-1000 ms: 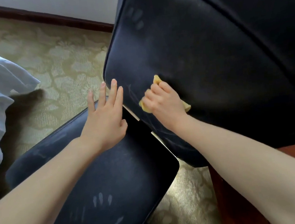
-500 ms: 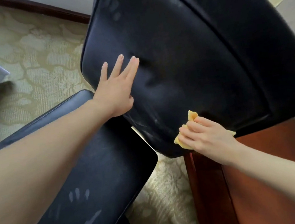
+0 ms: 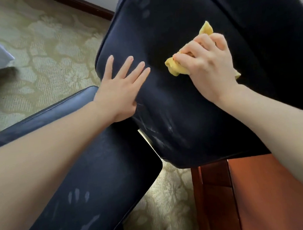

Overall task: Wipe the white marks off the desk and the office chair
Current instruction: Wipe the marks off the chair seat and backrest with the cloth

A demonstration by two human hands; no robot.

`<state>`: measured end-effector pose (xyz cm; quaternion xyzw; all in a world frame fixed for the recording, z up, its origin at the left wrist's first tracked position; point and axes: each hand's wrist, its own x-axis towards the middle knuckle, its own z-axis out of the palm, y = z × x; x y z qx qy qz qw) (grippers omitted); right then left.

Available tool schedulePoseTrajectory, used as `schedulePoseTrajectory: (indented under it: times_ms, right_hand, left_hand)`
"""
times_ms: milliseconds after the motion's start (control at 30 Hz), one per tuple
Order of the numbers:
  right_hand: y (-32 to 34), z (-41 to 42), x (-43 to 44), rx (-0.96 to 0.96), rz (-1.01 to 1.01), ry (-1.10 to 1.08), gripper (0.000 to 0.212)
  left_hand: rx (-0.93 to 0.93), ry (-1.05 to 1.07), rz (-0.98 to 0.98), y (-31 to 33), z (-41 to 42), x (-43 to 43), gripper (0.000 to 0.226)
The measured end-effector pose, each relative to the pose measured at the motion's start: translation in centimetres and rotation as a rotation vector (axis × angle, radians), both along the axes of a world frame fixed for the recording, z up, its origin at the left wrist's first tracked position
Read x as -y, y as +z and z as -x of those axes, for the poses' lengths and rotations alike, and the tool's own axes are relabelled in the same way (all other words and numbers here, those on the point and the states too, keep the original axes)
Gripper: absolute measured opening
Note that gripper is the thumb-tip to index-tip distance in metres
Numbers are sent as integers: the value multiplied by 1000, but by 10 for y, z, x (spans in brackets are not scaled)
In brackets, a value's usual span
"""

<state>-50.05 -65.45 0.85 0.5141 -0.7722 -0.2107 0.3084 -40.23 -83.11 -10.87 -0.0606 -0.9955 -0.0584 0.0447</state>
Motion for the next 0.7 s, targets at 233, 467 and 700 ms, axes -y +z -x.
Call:
schedulePoseTrajectory:
  times_ms: [233,467,700]
  right_hand:
    - [-49,-9,8,157,144,-1,12]
    - [-110,-69,-45,373,-234,-26,23]
    - [-94,-112,-118,406,-555,59,29]
  left_hand:
    - [92,111,-69,-28,-31,9,77]
    - [126,111,-98,-32,-39,-4,77]
    - [33,38,-151,-12,-16,-30,90]
